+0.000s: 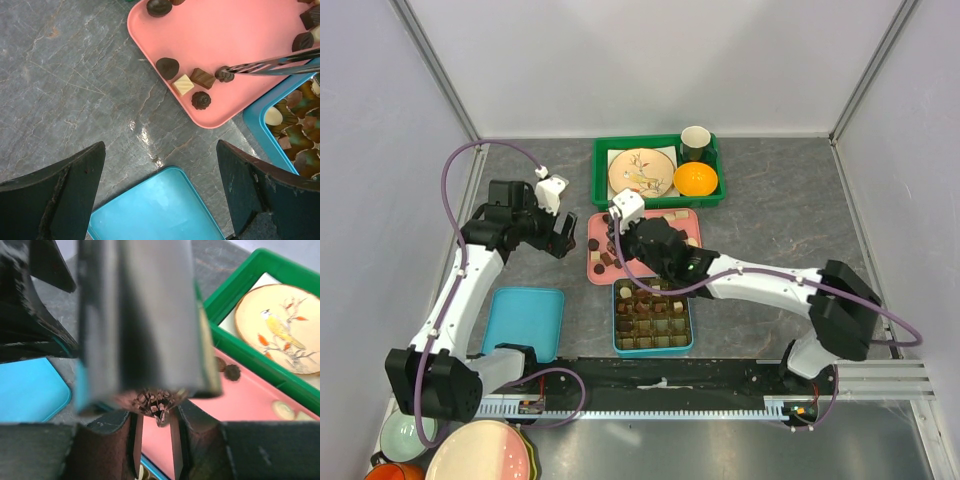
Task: Pack the chocolate
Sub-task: Pick up the fake chocolate from the plate.
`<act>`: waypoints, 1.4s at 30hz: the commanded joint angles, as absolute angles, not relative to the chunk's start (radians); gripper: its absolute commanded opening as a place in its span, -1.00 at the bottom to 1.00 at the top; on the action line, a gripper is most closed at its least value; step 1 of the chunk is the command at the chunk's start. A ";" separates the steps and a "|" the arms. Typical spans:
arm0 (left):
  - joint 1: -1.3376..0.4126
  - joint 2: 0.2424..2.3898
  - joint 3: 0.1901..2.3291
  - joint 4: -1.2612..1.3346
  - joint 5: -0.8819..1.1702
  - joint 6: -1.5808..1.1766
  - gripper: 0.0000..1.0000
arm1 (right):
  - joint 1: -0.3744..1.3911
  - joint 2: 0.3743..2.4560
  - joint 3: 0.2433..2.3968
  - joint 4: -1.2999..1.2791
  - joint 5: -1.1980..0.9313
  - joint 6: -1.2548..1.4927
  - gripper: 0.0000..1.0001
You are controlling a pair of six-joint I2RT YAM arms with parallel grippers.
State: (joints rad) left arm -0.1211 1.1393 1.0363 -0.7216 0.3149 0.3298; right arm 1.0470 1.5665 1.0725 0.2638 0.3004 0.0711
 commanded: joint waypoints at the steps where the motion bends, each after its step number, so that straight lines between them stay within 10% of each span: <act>1: -0.107 1.150 1.052 -0.675 0.327 0.364 0.99 | 1.035 1.646 1.141 0.393 0.259 0.071 -0.35; 42: -0.074 1.144 1.054 -0.689 0.347 0.383 0.99 | 0.989 1.686 1.068 0.587 0.213 0.115 -0.09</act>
State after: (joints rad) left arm -0.0799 1.1599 1.0363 -0.7033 0.3229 0.3515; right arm 0.9882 1.7573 1.1160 0.4282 0.2226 0.1104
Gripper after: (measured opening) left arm 0.991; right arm 0.459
